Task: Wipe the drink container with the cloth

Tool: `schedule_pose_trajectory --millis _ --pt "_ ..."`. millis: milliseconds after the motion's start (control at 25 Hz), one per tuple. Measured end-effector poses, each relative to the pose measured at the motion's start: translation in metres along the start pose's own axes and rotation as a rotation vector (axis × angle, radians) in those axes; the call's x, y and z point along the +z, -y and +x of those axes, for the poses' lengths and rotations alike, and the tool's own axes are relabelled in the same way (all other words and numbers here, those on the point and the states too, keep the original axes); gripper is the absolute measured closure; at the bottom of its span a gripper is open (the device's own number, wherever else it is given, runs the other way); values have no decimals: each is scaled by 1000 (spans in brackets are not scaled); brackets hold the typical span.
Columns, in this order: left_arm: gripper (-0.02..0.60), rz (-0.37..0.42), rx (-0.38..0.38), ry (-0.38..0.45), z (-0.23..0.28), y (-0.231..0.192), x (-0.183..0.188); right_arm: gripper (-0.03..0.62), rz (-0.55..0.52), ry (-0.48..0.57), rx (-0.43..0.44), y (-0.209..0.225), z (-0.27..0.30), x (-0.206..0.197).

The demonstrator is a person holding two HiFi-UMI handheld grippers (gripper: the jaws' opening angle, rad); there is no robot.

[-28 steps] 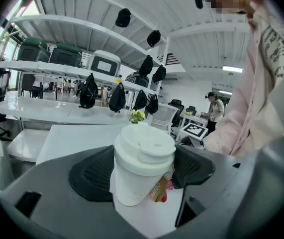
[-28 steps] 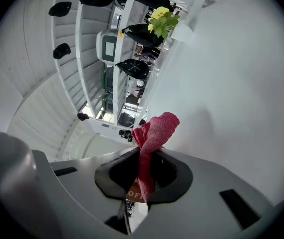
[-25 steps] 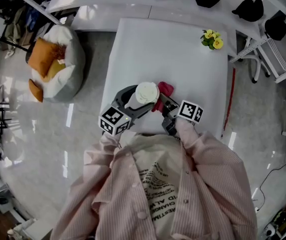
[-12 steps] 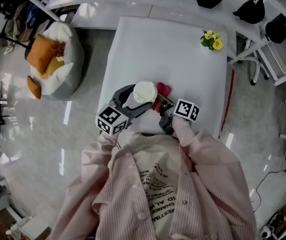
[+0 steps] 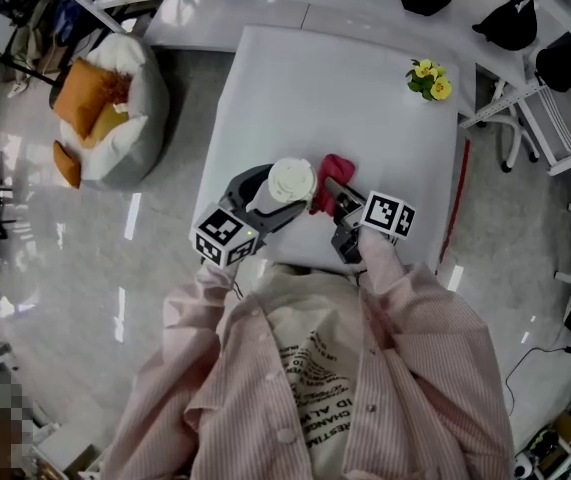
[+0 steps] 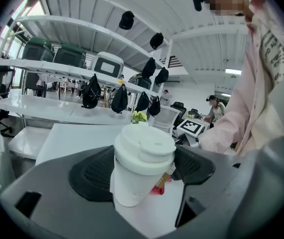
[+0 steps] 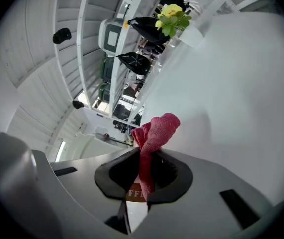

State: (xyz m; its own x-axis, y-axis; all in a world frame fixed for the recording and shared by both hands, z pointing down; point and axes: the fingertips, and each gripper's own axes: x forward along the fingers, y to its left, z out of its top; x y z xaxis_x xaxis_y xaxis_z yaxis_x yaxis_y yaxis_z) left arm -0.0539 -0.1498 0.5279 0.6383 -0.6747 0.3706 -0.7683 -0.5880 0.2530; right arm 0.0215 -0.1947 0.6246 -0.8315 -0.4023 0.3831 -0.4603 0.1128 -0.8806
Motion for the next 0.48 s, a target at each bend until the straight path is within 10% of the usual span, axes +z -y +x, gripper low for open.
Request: schedule_pose_trajectory --millis 480 --pt "207 -6 -4 -2 -2 0 -1 554 -516 -257 175 -75 -9 51"
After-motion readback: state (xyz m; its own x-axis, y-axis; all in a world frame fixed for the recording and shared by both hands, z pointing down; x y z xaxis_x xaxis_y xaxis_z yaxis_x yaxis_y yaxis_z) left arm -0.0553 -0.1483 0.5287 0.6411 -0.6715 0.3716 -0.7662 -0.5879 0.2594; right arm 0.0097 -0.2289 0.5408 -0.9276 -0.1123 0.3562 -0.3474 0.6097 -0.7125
